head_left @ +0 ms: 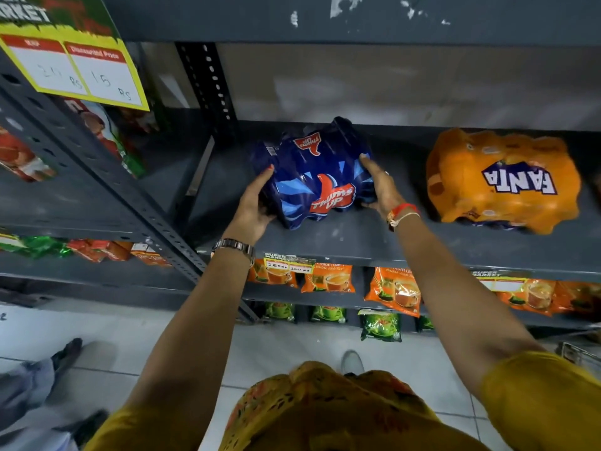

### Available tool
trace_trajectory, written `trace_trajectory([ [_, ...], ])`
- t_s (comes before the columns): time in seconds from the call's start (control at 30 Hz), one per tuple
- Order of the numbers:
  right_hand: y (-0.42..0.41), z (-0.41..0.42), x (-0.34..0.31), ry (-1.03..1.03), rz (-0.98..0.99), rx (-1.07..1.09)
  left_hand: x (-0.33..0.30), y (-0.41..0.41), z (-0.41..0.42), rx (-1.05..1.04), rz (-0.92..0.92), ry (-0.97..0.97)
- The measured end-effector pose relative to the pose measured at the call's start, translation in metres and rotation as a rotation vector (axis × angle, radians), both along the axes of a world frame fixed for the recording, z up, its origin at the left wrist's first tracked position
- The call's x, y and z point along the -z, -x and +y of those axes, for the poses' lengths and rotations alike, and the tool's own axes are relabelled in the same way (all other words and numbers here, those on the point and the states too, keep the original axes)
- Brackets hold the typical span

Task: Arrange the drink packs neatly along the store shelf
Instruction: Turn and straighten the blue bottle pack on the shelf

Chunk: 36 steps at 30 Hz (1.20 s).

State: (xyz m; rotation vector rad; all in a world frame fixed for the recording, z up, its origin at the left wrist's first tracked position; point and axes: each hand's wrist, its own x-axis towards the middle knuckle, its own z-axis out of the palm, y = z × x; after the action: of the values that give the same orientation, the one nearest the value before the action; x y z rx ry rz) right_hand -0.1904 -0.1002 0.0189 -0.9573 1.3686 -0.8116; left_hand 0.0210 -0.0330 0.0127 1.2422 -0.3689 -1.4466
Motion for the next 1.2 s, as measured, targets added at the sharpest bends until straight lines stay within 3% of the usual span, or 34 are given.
trace_trajectory([
  [0.37,-0.007,-0.018,-0.02,-0.092,0.04,-0.009,-0.027,-0.006,-0.017,0.118,0.011,-0.147],
  [0.53,-0.01,-0.019,-0.03,-0.019,0.019,0.004,-0.046,-0.016,-0.024,0.192,0.077,-0.147],
  [0.63,-0.011,-0.018,-0.039,0.031,0.023,-0.005,-0.057,-0.019,-0.032,0.139,-0.059,-0.177],
  [0.7,-0.011,-0.02,-0.047,0.048,-0.033,0.014,-0.066,-0.016,-0.035,0.108,-0.147,-0.144],
  [0.83,-0.004,-0.034,-0.065,0.038,-0.259,0.053,-0.07,-0.023,-0.033,0.078,-0.137,0.046],
  [0.9,-0.002,-0.043,-0.065,0.095,-0.152,-0.063,-0.071,-0.027,-0.034,0.116,-0.216,0.062],
  [1.0,-0.022,-0.038,-0.047,0.19,0.236,-0.374,-0.077,-0.022,-0.035,0.188,-0.539,-0.025],
  [1.07,-0.041,-0.033,-0.027,0.28,0.312,-0.254,-0.078,-0.019,-0.034,0.183,-0.666,-0.059],
  [1.2,-0.035,-0.053,-0.019,0.499,0.213,0.385,-0.075,-0.028,-0.037,0.177,-0.696,0.001],
])
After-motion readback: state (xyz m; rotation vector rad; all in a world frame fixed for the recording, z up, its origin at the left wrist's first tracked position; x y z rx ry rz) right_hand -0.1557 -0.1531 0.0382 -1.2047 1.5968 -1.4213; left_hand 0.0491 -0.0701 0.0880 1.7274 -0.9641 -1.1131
